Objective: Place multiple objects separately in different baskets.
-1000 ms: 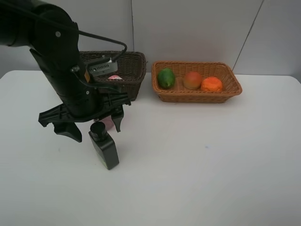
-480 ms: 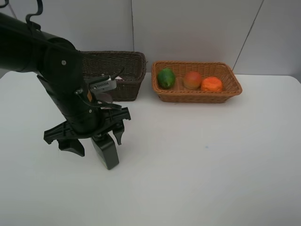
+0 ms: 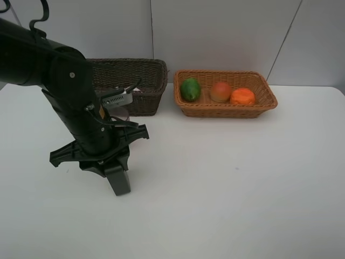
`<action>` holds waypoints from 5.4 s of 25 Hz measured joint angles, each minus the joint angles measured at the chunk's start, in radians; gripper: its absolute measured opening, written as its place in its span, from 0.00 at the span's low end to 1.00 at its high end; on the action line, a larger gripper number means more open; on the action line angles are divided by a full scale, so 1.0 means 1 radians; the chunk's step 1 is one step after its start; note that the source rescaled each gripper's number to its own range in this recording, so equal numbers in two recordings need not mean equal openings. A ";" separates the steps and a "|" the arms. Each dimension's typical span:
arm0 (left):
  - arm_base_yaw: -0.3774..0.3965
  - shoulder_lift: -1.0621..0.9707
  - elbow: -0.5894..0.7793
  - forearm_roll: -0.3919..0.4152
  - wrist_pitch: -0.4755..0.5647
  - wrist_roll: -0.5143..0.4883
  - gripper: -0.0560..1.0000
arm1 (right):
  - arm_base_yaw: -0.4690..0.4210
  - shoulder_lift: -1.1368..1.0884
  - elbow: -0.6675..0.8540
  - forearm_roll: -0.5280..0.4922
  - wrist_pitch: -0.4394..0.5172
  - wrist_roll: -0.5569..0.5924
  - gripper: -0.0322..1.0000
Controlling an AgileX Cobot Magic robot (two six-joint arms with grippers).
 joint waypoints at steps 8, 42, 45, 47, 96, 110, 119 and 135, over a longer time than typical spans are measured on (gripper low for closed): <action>0.000 0.000 0.000 0.000 0.000 0.000 0.49 | 0.000 0.000 0.000 0.000 0.000 0.000 0.99; 0.136 -0.157 -0.565 0.167 0.486 0.344 0.49 | 0.000 0.000 0.000 0.000 0.000 0.000 0.99; 0.193 -0.157 -0.606 0.245 0.491 0.364 0.49 | 0.000 0.000 0.000 0.000 0.000 0.000 0.99; 0.230 -0.157 -0.612 0.292 0.485 0.373 0.49 | 0.000 0.000 0.000 0.000 0.000 0.000 0.99; 0.396 0.307 -0.601 0.373 -0.101 0.474 0.80 | 0.000 0.000 0.000 0.000 0.000 0.000 0.99; 0.346 0.175 -0.601 0.332 0.048 0.480 1.00 | 0.000 0.000 0.000 0.000 0.000 0.000 0.99; 0.253 0.070 -0.582 0.201 0.267 0.598 1.00 | 0.000 0.000 0.000 0.000 0.000 0.000 0.99; 0.245 0.005 -0.252 0.178 0.131 0.390 1.00 | 0.000 0.000 0.000 0.000 0.000 0.000 0.99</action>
